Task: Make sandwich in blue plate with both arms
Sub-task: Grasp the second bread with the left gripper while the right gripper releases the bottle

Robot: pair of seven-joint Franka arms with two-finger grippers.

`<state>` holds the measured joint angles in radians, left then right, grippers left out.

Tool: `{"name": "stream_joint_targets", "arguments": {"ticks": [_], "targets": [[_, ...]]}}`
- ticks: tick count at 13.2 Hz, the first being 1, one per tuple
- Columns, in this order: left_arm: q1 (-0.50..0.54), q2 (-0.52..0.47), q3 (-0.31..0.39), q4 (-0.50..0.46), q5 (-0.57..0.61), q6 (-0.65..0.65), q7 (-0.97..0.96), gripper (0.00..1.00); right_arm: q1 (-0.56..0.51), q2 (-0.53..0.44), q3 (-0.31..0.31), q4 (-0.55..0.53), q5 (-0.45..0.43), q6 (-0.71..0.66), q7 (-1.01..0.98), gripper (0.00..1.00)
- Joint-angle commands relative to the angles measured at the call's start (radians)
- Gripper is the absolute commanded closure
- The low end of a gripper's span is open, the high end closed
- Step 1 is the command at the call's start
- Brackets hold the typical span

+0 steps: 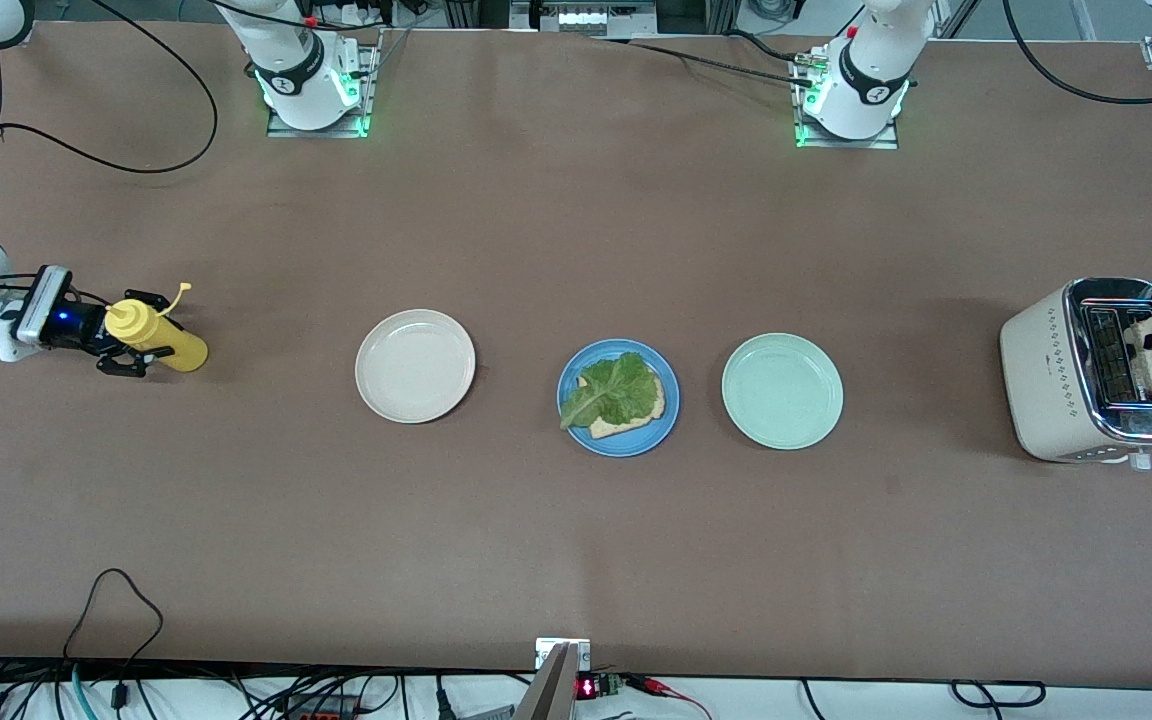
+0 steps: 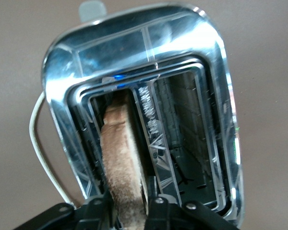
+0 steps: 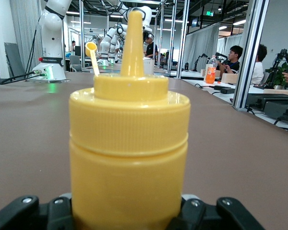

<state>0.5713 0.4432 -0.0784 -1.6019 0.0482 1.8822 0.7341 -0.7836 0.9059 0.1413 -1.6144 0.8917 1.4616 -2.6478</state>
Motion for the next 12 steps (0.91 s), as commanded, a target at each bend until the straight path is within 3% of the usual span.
{"name": "stream_joint_targets", "arguments": {"ticks": [1, 3, 6, 9, 12], "targets": [[0.022, 0.005, -0.023, 0.072, 0.007, -0.027, 0.021, 0.99, -0.025, 0.008, 0.020, 0.019, 0.018, -0.029, 0.015, 0.00], [0.012, -0.009, -0.049, 0.216, 0.007, -0.179, 0.021, 0.99, -0.031, 0.008, 0.017, 0.027, 0.016, -0.021, 0.016, 0.00], [0.013, -0.024, -0.176, 0.390, 0.006, -0.409, 0.005, 0.99, -0.034, 0.008, -0.014, 0.042, 0.009, -0.024, 0.016, 0.00], [0.013, -0.060, -0.352, 0.363, -0.004, -0.503, -0.137, 0.99, -0.042, -0.008, -0.057, 0.068, -0.057, -0.032, 0.011, 0.00], [0.004, -0.040, -0.524, 0.317, -0.059, -0.486, -0.358, 0.99, -0.049, -0.067, -0.089, 0.140, -0.135, -0.088, 0.014, 0.00]]}}
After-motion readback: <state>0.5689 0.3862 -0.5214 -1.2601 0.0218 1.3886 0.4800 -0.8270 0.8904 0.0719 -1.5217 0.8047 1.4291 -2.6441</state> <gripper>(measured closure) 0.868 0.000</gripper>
